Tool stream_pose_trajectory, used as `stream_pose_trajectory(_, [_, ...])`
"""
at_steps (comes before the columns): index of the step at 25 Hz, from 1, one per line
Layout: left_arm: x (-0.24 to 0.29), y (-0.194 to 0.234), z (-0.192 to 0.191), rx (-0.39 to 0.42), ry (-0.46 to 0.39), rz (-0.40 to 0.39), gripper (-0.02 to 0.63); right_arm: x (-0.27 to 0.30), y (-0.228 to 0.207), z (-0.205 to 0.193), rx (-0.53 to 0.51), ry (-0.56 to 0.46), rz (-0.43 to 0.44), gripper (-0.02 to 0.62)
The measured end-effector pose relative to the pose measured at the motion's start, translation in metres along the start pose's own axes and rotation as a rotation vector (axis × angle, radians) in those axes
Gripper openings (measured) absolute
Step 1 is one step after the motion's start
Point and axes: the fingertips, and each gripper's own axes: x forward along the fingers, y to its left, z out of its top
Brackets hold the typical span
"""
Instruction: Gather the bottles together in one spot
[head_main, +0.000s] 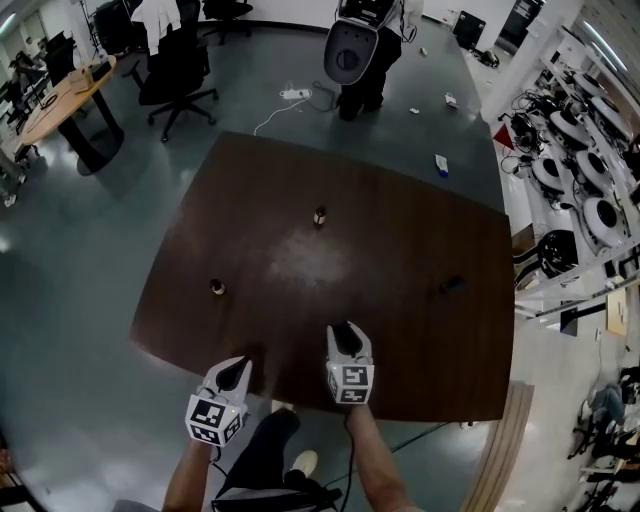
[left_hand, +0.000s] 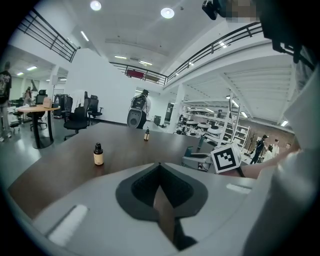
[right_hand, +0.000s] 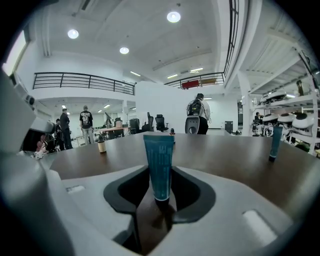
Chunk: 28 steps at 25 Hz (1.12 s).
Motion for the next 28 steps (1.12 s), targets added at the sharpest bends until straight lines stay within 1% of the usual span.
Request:
stream_pose_trajectory(6, [-0.004,0.003,-0.001,-0.001,-0.003,0.008,0.0,-0.003,0.015,0.001,0.005,-0.02,0.027,0.133])
stream_pose_trajectory(12, [-0.01,0.0,-0.002,-0.004,-0.005,0.02,0.0,-0.008,0.047,0.01,0.004,-0.047,0.11,0.133])
stream_pose_trajectory(17, [-0.015,0.004,-0.003,-0.008,-0.004,0.033,0.0,-0.006,0.071,0.006,-0.019,-0.04,0.159,0.133])
stream_pose_trajectory(23, [-0.02,0.009,-0.003,-0.008,-0.005,0.045,0.0,-0.007,0.08,-0.003,-0.032,-0.019,0.172,0.133])
stream_pose_trajectory(28, [-0.02,0.006,-0.004,-0.013,-0.004,0.046,0.0,-0.01,0.08,-0.004,-0.016,-0.019,0.18,0.135])
